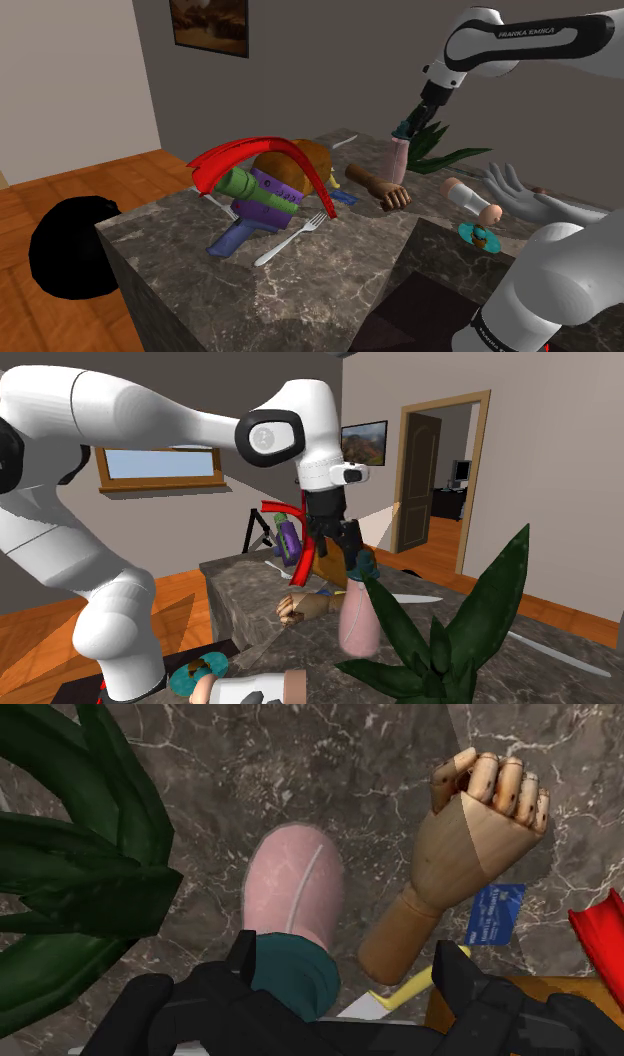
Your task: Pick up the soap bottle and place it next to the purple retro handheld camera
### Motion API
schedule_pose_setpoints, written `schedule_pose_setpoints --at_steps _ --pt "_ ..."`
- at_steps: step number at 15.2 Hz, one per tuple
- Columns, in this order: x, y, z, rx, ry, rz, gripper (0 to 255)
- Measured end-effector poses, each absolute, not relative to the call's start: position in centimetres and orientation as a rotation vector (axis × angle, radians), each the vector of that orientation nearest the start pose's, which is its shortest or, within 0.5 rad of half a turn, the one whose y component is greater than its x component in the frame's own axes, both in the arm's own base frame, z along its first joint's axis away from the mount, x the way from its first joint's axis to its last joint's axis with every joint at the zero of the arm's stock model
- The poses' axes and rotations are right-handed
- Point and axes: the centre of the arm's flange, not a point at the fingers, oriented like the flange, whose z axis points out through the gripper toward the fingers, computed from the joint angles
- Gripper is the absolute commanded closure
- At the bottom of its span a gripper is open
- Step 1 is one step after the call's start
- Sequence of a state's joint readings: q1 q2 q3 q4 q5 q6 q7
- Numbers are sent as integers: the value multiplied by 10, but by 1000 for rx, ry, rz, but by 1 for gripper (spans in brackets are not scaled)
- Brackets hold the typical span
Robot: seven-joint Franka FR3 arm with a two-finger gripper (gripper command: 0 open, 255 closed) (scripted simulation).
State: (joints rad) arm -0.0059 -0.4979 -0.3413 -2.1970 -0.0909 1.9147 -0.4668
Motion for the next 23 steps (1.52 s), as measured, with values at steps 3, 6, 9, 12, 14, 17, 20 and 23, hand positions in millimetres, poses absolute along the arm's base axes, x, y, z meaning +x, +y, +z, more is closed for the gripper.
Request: schedule_pose_setpoints --at_steps 3,6,9,12,14,17,20,23 --pt "407 -202 575 -3103 -287 -352 0" --pt "412 -208 562 -3100 -292 -358 0" --pt "415 -208 547 -3100 -293 -358 0" --pt "417 -208 539 -3100 -293 -358 0" --pt "417 -208 538 -3100 -293 -359 0" --pt "417 -208 538 -3100 -293 -359 255" --pt "417 -208 538 -3100 -293 -359 255" --pt "417 -208 538 -3100 -293 -359 255"
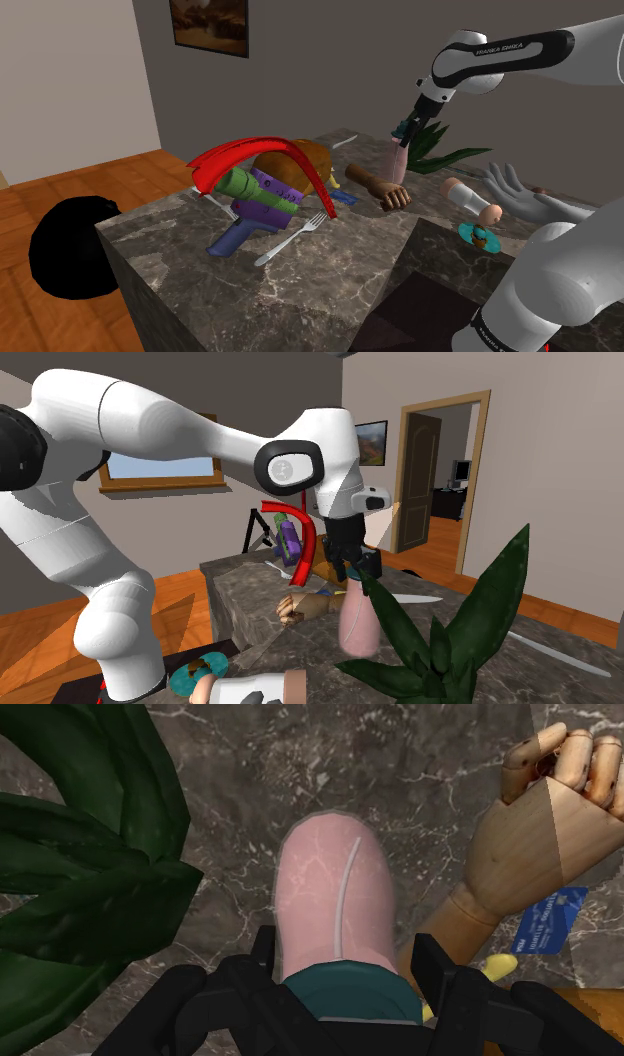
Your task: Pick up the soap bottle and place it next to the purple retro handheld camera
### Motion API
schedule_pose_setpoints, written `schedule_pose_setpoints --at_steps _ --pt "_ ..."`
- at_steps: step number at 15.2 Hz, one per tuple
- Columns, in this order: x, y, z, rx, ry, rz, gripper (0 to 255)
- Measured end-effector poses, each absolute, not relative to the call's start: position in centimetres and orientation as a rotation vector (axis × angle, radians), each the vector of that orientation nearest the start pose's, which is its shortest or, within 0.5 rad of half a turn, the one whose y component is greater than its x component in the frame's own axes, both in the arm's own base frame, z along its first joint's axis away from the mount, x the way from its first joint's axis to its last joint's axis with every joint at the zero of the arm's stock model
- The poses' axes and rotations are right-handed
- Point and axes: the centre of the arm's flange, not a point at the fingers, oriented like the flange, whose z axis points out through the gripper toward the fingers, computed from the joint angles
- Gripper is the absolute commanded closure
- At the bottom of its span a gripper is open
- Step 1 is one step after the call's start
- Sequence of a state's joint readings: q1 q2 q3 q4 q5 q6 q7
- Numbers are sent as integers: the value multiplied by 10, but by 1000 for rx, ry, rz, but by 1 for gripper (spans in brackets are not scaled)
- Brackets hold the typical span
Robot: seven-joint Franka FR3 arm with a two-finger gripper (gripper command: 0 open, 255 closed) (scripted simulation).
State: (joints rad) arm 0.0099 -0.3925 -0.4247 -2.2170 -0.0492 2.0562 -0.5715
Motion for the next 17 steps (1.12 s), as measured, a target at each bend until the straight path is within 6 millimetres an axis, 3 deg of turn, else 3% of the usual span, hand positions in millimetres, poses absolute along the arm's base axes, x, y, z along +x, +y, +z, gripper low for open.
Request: schedule_pose_setpoints --at_steps 6,17 --pt "417 -208 544 -3100 -293 -358 255" --pt "418 -208 602 -3100 -293 -359 255"
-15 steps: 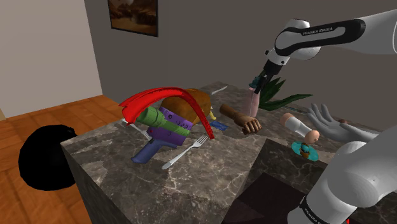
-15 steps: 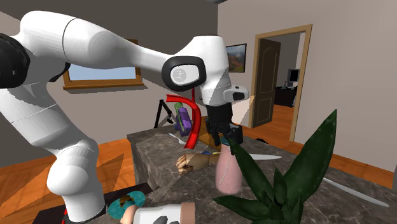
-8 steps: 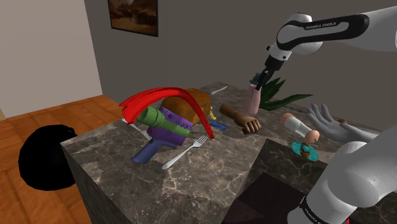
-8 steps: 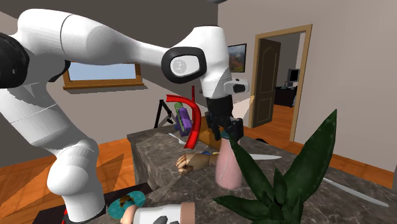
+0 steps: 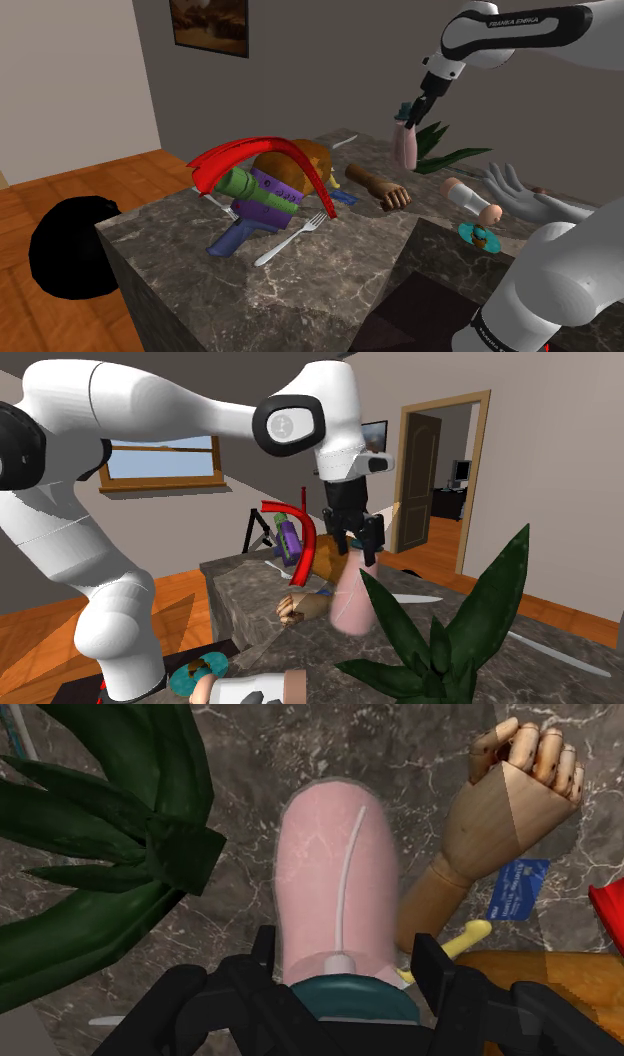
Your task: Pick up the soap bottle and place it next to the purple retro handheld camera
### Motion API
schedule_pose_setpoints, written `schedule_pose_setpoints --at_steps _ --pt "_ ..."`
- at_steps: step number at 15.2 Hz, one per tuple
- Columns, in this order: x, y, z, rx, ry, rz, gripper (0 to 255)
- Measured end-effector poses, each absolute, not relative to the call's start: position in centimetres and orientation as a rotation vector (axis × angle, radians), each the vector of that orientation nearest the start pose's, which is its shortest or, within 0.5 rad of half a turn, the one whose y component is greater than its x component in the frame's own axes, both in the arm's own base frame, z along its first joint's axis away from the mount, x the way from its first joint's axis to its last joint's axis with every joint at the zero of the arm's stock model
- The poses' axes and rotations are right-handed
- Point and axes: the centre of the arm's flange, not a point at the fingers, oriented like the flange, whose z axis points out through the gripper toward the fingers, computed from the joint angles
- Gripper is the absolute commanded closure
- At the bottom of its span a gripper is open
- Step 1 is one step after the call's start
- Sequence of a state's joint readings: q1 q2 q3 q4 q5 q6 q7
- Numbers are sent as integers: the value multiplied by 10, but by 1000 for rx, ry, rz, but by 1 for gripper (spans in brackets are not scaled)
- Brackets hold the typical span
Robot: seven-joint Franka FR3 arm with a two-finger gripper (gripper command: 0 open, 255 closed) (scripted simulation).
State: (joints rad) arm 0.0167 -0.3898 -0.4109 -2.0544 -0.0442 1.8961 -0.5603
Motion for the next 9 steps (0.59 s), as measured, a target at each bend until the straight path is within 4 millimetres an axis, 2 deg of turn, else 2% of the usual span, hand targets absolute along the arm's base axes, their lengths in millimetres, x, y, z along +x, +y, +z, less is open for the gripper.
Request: schedule_pose_setpoints --at_steps 9 --pt "417 -210 648 -3100 -293 -359 255"
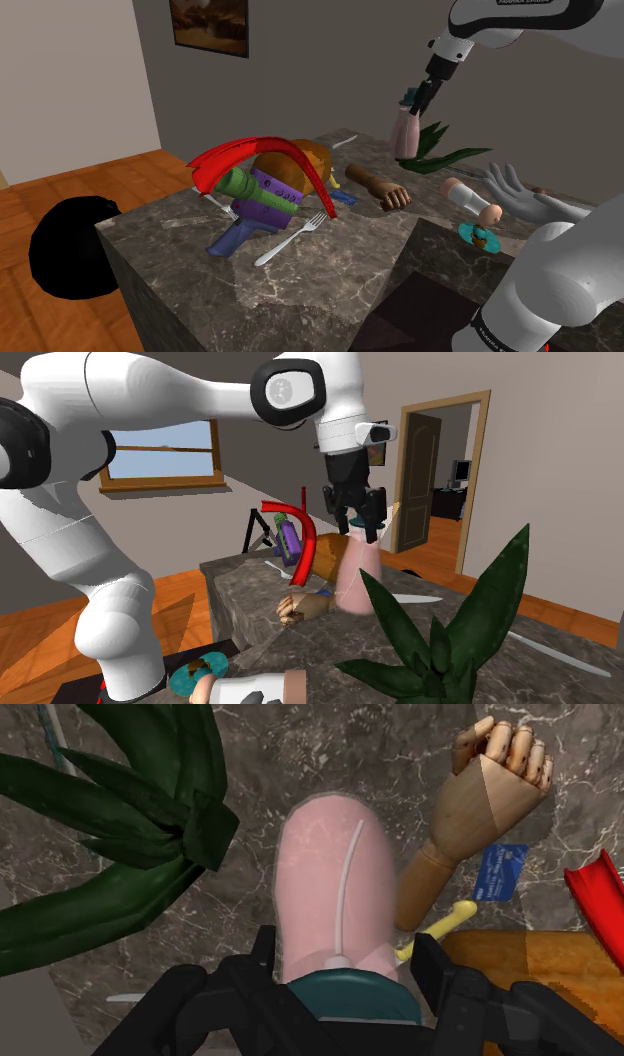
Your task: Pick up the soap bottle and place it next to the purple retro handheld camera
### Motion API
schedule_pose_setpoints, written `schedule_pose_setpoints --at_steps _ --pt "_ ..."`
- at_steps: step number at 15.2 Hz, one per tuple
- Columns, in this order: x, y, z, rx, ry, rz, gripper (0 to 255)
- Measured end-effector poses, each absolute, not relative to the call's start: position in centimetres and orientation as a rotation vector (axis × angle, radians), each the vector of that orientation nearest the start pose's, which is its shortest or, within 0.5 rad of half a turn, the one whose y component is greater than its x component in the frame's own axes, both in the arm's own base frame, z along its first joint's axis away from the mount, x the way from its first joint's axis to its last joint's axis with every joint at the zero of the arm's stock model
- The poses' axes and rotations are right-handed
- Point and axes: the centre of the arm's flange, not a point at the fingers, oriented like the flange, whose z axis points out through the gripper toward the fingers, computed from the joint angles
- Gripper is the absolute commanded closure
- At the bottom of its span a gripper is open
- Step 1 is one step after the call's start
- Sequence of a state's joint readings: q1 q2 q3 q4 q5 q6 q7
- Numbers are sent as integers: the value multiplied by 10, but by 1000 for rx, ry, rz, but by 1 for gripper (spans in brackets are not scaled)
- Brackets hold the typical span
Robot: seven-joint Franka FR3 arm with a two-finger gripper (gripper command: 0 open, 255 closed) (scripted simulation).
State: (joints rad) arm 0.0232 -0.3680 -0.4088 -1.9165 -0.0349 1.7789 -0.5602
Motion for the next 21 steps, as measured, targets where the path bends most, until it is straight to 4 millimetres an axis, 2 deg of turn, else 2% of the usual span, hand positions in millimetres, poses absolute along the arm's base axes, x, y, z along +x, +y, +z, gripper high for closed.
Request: schedule_pose_setpoints --at_steps 21 --pt "417 -208 760 -3100 -293 -359 255"
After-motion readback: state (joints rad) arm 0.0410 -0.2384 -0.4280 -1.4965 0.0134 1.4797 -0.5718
